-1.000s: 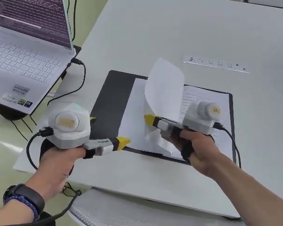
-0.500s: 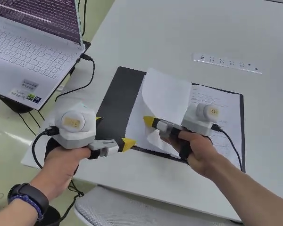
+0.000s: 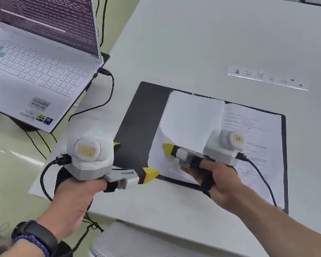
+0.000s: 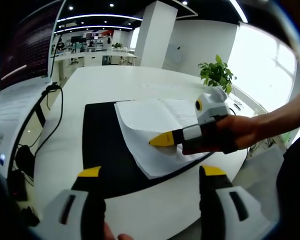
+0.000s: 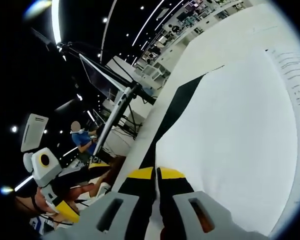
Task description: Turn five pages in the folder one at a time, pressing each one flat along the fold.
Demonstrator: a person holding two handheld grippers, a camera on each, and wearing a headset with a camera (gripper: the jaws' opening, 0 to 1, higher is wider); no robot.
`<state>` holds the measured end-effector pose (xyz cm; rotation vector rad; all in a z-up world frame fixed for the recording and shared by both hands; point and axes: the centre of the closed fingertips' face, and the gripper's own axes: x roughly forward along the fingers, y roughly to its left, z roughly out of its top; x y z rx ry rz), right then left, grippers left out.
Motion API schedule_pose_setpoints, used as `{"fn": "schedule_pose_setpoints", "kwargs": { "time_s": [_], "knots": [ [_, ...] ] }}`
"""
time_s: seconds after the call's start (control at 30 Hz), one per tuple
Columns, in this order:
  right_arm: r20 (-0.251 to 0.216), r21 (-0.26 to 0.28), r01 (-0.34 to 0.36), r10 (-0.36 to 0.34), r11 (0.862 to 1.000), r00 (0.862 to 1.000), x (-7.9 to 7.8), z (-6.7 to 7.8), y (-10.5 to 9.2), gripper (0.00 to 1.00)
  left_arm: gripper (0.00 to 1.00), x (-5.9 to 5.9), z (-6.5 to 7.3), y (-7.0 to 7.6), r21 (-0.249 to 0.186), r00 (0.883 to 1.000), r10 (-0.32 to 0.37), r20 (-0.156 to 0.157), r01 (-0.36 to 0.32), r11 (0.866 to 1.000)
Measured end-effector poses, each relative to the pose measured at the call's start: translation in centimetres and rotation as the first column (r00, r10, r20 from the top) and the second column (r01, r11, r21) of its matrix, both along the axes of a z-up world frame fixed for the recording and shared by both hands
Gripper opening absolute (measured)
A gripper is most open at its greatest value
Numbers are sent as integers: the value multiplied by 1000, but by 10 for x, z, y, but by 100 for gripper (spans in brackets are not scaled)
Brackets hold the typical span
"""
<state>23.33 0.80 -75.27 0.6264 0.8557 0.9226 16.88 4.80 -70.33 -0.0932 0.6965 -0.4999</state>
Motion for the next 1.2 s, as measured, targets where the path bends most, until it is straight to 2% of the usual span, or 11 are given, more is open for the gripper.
{"fn": "schedule_pose_setpoints", "kwargs": {
  "time_s": [0.3, 0.43, 0.53, 0.7, 0.9, 1.0, 1.1, 1.2],
  "knots": [
    [-27, -5, 32, -32, 999, 999, 4, -14, 9, 1, 77, -1, 0, 2, 2, 1000, 1, -11, -1, 1000],
    [-57, -23, 37, -38, 999, 998, 2, -26, 10, 1, 77, -2, 1, 7, 5, 1000, 8, -13, -8, 1000],
    [-62, -31, 33, -35, 999, 997, 0, -30, 10, 2, 77, -1, 0, 12, 9, 1000, 12, -13, -12, 1000],
    [-55, -24, 8, -10, 1000, 998, -6, -27, 14, 12, 78, -1, -2, 15, 14, 1000, 17, -17, -17, 1000],
    [-64, 5, -3, 3, 1000, 998, -9, -23, 15, 22, 78, -1, 0, 8, 17, 1000, 9, -14, -9, 1000],
    [-3, 15, -36, 36, 999, 999, -12, -15, 15, 29, 76, 1, 2, 6, 0, 1000, 19, -6, -19, 1000],
    [18, 24, -60, 59, 998, 998, -19, -7, 12, 38, 76, 1, 1, 3, 16, 1000, 1, -6, -1, 1000],
    [31, 27, -62, 61, 998, 998, -21, -4, 5, 39, 76, 1, 1, 0, 18, 1000, -11, -7, 11, 1000]
  ]
}}
